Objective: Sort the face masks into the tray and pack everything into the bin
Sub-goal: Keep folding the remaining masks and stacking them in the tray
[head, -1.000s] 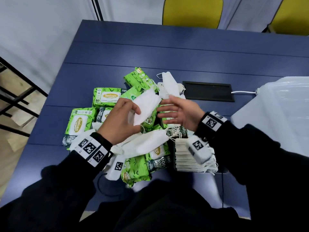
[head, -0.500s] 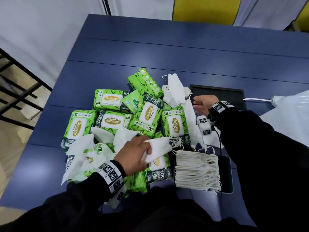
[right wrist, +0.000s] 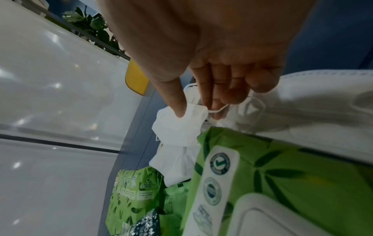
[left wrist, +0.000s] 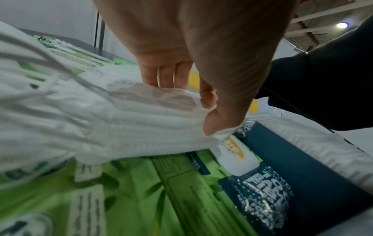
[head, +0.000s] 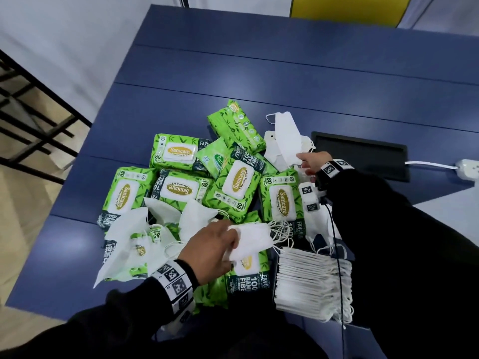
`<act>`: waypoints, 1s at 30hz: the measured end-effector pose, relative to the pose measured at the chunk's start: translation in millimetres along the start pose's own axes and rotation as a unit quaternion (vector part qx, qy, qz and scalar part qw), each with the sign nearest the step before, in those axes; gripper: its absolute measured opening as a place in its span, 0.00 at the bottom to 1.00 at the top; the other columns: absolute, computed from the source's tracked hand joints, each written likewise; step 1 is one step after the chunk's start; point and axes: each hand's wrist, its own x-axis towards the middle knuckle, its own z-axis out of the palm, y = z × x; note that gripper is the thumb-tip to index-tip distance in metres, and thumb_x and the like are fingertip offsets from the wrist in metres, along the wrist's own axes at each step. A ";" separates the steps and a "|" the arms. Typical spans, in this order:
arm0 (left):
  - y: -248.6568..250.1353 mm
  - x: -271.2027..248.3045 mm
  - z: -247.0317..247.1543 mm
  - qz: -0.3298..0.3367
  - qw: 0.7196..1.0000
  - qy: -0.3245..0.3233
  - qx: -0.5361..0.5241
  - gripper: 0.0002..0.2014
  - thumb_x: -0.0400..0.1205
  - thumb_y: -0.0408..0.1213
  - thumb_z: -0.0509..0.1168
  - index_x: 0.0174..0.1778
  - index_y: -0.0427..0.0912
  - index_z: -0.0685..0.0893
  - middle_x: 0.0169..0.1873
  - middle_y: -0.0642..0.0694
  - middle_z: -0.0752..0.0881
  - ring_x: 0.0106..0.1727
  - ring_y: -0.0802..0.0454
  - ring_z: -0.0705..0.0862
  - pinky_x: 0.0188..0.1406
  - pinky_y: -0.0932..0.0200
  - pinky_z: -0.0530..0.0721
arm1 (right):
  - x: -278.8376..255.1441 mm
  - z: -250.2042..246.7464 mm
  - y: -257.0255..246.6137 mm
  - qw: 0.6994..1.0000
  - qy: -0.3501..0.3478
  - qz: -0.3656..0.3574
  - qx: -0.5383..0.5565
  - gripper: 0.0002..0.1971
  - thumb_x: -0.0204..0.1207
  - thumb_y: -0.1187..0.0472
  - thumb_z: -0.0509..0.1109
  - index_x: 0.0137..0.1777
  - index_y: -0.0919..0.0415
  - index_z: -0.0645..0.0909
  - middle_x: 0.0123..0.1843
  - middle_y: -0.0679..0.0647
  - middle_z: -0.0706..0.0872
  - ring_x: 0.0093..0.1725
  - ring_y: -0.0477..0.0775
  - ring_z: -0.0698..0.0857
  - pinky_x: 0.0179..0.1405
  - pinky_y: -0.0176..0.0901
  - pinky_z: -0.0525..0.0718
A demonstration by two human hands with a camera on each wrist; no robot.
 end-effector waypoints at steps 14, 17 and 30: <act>1.5 27.4 -64.1 -0.015 0.968 0.177 -0.180 0.12 0.81 0.52 0.75 0.55 0.53 0.85 0.67 0.57 0.77 0.66 0.63 0.78 0.64 0.57 0.78 | -81.7 -46.8 -25.2 0.972 0.026 -0.227 0.053 0.10 0.78 0.70 0.73 0.38 0.55 0.84 0.21 0.46 0.81 0.19 0.44 0.71 0.15 0.31 0.65; 10.1 41.0 -92.3 -0.003 0.953 0.236 -0.188 0.15 0.81 0.49 0.76 0.61 0.53 0.83 0.63 0.55 0.78 0.62 0.58 0.81 0.62 0.51 0.82 | -123.9 -57.2 -14.1 0.958 0.028 -0.279 0.054 0.12 0.76 0.76 0.70 0.44 0.59 0.89 0.22 0.42 0.82 0.19 0.39 0.72 0.19 0.30 0.69; 43.1 22.3 -112.9 0.034 0.960 0.077 -0.268 0.29 0.61 0.63 0.81 0.50 0.66 0.72 0.64 0.56 0.84 0.66 0.58 0.82 0.70 0.45 0.78 | -235.5 -36.0 44.9 0.797 0.038 -0.597 -0.080 0.14 0.67 0.78 0.73 0.39 0.59 0.94 0.50 0.54 0.89 0.52 0.48 0.86 0.53 0.44 0.81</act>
